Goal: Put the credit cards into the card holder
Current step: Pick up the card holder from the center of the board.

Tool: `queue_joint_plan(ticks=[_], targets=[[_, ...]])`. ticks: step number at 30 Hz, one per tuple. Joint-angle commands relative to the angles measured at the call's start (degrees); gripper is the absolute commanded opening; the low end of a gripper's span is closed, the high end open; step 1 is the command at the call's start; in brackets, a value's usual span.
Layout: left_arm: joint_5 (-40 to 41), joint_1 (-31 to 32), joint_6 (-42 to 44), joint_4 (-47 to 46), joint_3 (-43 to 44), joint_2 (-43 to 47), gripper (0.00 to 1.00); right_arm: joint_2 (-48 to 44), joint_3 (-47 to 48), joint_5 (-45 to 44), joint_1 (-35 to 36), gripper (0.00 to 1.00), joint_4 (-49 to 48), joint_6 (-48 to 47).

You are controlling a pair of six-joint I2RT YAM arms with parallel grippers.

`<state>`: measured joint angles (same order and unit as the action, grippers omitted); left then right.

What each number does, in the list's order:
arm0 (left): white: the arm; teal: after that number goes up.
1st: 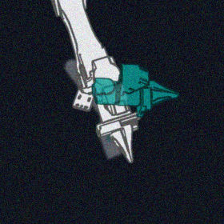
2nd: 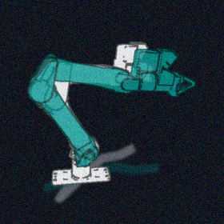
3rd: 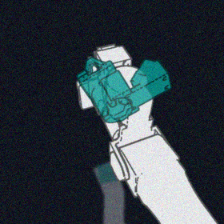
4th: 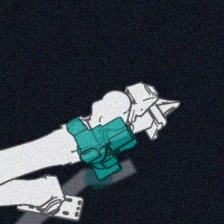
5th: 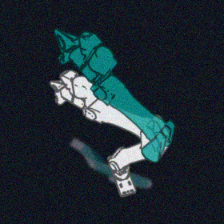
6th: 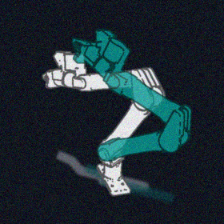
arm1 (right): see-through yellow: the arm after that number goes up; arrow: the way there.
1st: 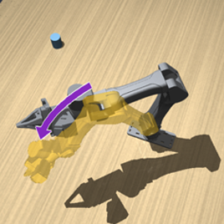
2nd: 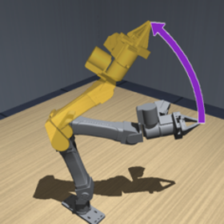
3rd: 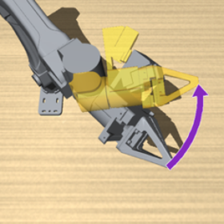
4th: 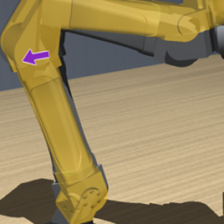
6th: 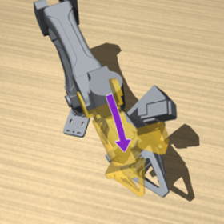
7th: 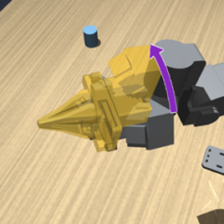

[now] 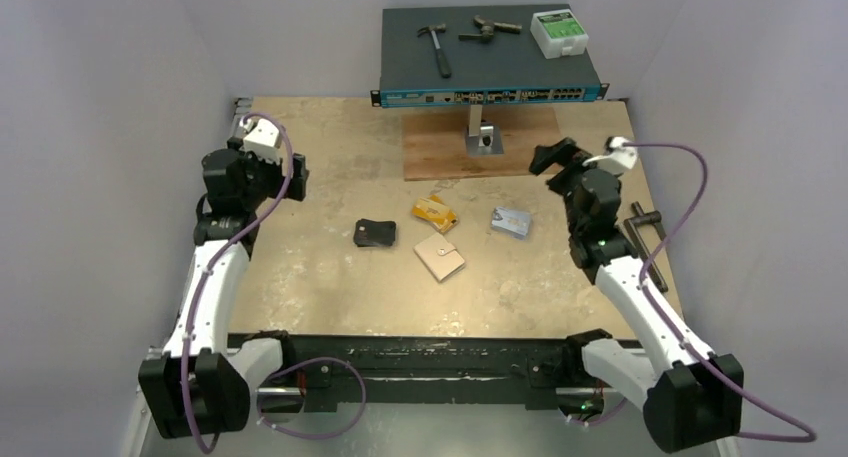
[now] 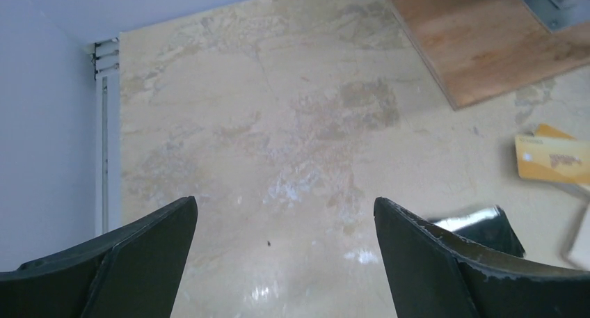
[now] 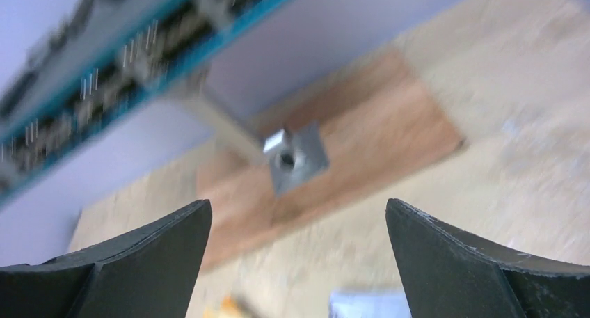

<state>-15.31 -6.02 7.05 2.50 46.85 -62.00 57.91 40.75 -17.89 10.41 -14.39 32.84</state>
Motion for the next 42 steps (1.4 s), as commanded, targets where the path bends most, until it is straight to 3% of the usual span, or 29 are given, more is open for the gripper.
queue_joint_plan(ticks=[1, 5, 8, 14, 22, 27, 34, 39, 42], targets=[[-5.84, -1.57, 7.28, 32.82, 5.36, 3.0, 0.99, -1.71, -3.06, 1.18, 14.09, 0.99, 13.24, 1.43], [-11.6, -1.68, 8.82, 45.93, 10.49, 3.41, 0.98, 1.7, -5.35, -0.7, 28.01, 0.99, 14.89, 2.49], [-15.63, -1.7, 9.9, 51.03, 11.11, 4.2, 1.0, 5.92, -6.67, -2.0, 34.05, 0.99, 14.76, 4.5], [-21.66, -1.52, 16.2, 57.96, 9.64, 9.45, 1.0, 15.42, -8.8, 0.42, 37.04, 0.96, 9.54, 6.22], [-21.08, -1.33, 18.07, 59.95, 8.61, 11.15, 1.0, 25.3, -7.95, 3.66, 37.05, 0.86, 1.46, 5.27], [-20.89, -1.03, 18.94, 60.17, 8.81, 10.39, 1.0, 29.57, -8.85, 5.55, 37.01, 0.66, -3.17, 6.37], [-20.76, 0.67, 18.72, 57.96, 7.23, 10.49, 1.0, 27.04, -15.4, 7.65, 37.25, 0.27, -7.38, 10.18], [-17.9, 10.04, 14.67, 55.28, 6.32, 11.38, 1.0, 21.97, -19.62, 9.55, 37.37, 0.02, -9.05, 11.14], [-17.38, 15.37, 11.01, 52.28, 6.11, 11.46, 1.0, 16.93, -22.77, 12.22, 37.68, 0.0, -12.34, 10.19]])
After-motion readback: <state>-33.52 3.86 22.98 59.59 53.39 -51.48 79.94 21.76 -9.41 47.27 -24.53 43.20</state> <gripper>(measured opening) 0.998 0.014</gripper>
